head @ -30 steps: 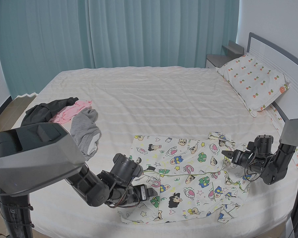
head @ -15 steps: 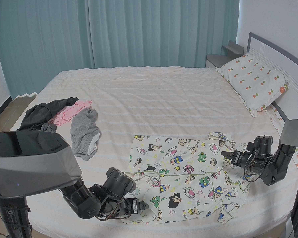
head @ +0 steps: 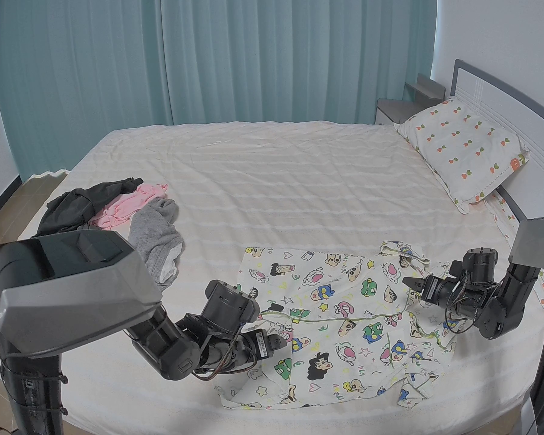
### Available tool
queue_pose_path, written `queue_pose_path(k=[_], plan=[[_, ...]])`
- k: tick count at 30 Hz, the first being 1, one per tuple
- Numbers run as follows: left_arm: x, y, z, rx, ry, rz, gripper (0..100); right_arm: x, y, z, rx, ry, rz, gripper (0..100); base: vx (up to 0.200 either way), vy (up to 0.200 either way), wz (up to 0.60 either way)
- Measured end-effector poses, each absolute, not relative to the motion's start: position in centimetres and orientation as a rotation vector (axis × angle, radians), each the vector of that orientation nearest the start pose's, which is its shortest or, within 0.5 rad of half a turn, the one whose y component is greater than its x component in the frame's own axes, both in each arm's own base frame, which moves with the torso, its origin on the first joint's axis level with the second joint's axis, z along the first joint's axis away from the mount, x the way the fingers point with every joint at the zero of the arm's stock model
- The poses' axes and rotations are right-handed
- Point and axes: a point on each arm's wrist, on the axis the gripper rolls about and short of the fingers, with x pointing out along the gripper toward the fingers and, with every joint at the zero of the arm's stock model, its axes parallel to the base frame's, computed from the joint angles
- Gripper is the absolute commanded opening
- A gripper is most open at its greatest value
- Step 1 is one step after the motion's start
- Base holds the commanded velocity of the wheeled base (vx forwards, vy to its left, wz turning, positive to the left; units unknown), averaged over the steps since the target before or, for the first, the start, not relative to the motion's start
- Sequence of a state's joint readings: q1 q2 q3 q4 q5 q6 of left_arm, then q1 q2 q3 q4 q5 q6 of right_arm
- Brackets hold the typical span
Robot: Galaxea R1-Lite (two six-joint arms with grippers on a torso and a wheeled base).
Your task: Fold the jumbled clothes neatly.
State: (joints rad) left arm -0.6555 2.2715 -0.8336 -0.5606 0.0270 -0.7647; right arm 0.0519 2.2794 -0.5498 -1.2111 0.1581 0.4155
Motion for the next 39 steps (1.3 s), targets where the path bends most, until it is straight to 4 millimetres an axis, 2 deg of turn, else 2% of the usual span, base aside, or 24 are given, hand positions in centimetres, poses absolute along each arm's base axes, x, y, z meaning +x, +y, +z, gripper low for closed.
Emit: queue_pose_path(k=[4, 8, 14, 21, 22, 34, 39], plan=[[28.6, -22.5, -2.5, -0.325, 0.923, -0.248, 100, 33.0, 2.2, -0.8, 0.432, 0.557, 0.098, 100, 0.000, 0.000, 0.00], [28.8, -23.5, -3.9, -0.255, 0.828, -0.336, 100, 33.0, 2.3, -0.9, 0.432, 0.560, 0.100, 100, 0.000, 0.000, 0.00], [28.0, -24.0, -5.6, -0.216, 0.860, -0.387, 100, 33.0, 2.4, -0.9, 0.432, 0.562, 0.101, 100, 0.000, 0.000, 0.00], [27.8, -24.1, -6.1, -0.199, 0.878, -0.397, 100, 33.0, 2.4, -1.0, 0.431, 0.564, 0.102, 100, 0.000, 0.000, 0.00], [27.8, -24.0, -6.2, -0.198, 0.879, -0.396, 0, 33.0, 2.4, -1.0, 0.431, 0.564, 0.102, 100, 0.000, 0.000, 0.00], [27.7, -24.0, -6.4, -0.192, 0.881, -0.377, 0, 33.0, 2.4, -1.0, 0.431, 0.564, 0.102, 100, 0.000, 0.000, 0.00], [27.6, -23.3, -6.1, -0.183, 0.872, -0.338, 0, 32.9, 2.4, -1.0, 0.430, 0.567, 0.102, 100, 0.000, 0.000, 0.00]])
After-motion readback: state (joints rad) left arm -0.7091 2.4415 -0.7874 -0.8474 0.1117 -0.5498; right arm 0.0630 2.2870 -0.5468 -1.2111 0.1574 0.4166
